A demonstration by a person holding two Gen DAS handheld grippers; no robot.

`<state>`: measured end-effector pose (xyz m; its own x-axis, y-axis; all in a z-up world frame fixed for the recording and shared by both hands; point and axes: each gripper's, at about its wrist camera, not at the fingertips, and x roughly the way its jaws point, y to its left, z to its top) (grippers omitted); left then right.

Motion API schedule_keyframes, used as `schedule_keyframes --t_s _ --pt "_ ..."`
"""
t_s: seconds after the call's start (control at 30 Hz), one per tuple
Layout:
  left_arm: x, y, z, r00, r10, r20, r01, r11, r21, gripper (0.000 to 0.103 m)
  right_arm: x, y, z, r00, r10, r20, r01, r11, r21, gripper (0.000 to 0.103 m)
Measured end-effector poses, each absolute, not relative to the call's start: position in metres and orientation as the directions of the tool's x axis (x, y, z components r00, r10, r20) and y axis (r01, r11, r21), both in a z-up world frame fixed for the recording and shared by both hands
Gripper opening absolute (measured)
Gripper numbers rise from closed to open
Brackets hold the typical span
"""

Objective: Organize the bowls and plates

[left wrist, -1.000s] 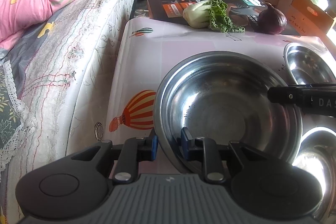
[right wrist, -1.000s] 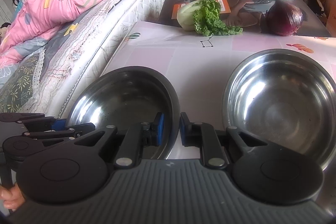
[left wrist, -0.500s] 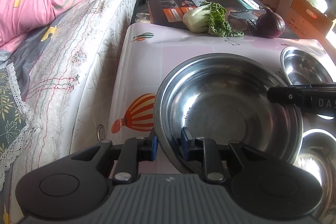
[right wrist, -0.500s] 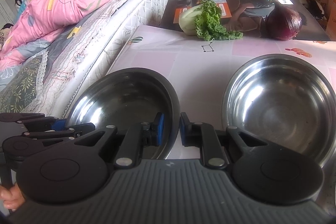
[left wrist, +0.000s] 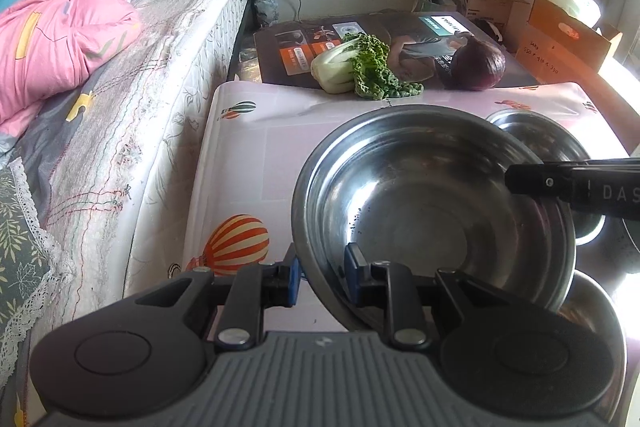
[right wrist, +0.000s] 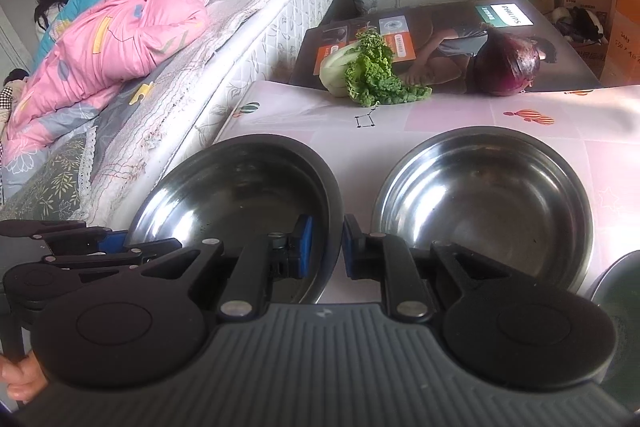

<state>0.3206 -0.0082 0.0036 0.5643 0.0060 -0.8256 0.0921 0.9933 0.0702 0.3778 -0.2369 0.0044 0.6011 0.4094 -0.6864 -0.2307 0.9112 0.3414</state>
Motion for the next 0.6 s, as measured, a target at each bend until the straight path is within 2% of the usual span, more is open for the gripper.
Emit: schedule_keyframes --t_s 0.27,0.6 --pt "0.335 -0.076 0.017 0.582 -0.051 -0.811 0.167 0.984 0.058 0.024 0.371 -0.313 0.015 0.657 0.352 -0.666 -0.143 0.926 0.348 0.016" --pt "0.368 -0.136 -0.01 0.554 -0.092 -0.827 0.211 0.977 0.033 0.024 0.387 -0.381 -0.012 0.666 0.276 -0.693 -0.037 0.94 0.339 0.017"
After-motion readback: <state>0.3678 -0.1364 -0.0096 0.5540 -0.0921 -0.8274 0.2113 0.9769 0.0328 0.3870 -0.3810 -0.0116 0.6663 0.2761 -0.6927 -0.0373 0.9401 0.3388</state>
